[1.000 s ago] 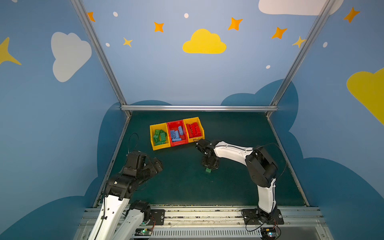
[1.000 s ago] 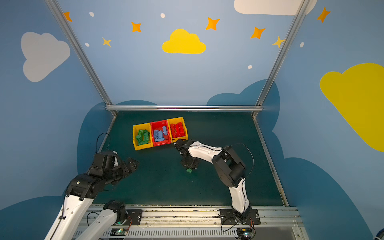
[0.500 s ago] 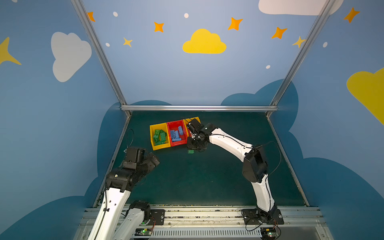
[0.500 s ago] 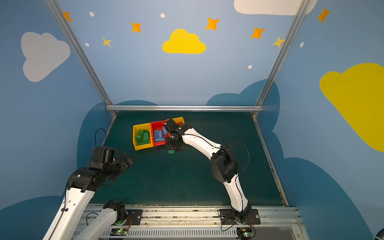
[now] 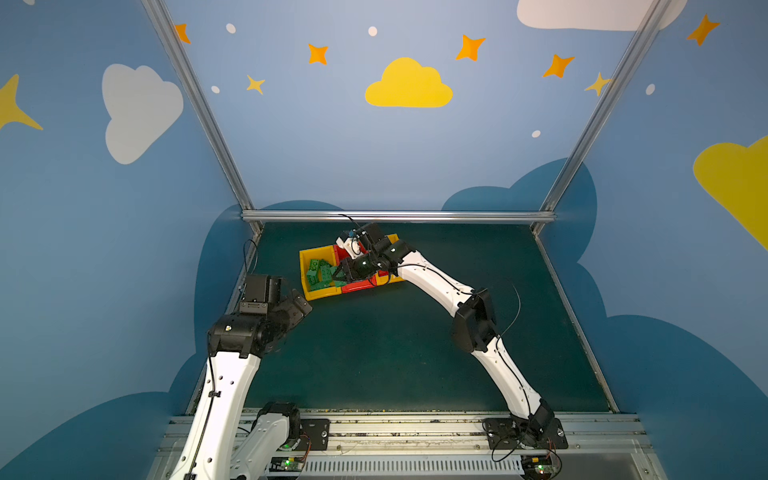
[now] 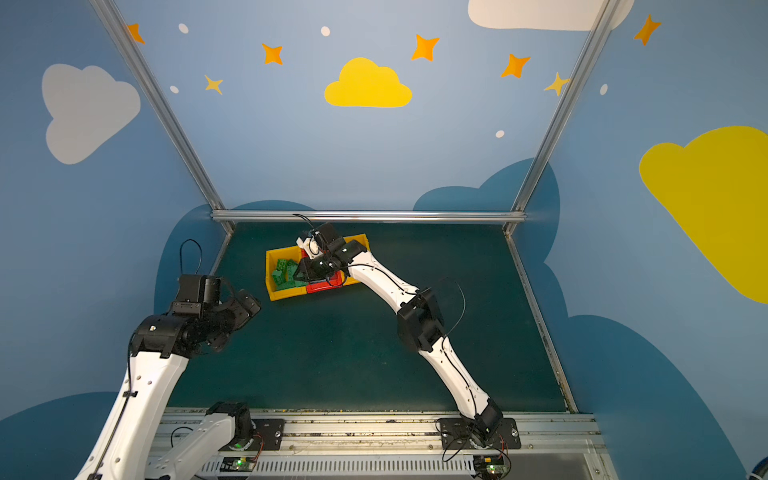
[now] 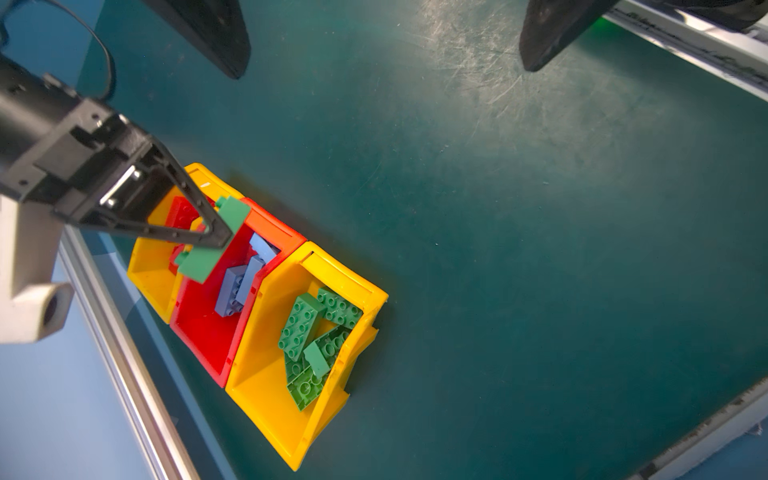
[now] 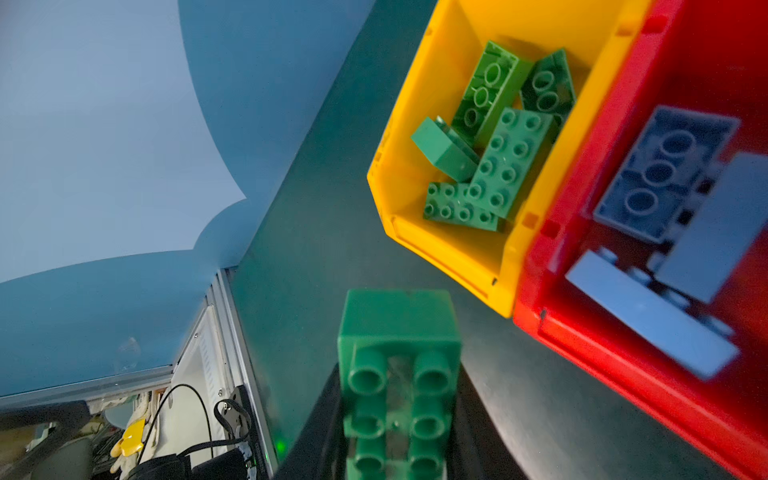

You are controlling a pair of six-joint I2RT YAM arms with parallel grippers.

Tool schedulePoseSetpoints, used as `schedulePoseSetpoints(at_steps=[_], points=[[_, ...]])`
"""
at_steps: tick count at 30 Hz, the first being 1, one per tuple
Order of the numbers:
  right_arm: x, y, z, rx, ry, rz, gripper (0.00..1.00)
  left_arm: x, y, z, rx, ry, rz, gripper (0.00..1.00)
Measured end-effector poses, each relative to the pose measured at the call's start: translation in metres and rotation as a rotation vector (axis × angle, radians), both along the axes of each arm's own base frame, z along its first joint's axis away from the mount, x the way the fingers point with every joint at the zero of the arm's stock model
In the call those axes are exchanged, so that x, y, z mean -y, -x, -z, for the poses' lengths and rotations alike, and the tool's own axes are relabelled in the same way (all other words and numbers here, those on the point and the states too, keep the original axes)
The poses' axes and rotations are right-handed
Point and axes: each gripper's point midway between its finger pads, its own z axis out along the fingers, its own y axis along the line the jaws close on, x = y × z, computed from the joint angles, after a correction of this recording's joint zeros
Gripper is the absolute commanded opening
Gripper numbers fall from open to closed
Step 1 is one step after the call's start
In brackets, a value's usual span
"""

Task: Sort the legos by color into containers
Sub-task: 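Carry the green brick with the right gripper and drop it into the green-brick bin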

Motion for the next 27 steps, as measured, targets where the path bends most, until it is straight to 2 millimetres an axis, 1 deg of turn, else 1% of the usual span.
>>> schedulePoseSetpoints(at_steps=[4, 8, 13, 20, 23, 27], points=[[-0.018, -0.015, 0.011, 0.028, -0.077, -0.011, 0.25, 0.001, -0.003, -0.003, -0.018, -0.037, 0.035, 1.00], [-0.035, -0.030, 0.024, 0.083, -0.133, -0.003, 0.27, 0.007, -0.005, -0.005, -0.038, -0.082, 0.093, 1.00], [-0.049, -0.040, 0.040, 0.160, -0.147, 0.029, 0.28, 0.009, -0.005, -0.008, -0.042, -0.125, 0.135, 1.00], [-0.049, -0.053, 0.046, 0.233, -0.105, 0.095, 0.28, 0.006, -0.005, -0.009, -0.044, -0.147, 0.133, 1.00], [-0.045, -0.059, 0.047, 0.266, -0.083, 0.119, 0.27, 0.006, -0.005, -0.009, -0.043, -0.147, 0.131, 1.00], [-0.037, -0.062, 0.047, 0.289, -0.043, 0.135, 0.29, 0.005, -0.007, -0.009, -0.040, -0.145, 0.123, 1.00]])
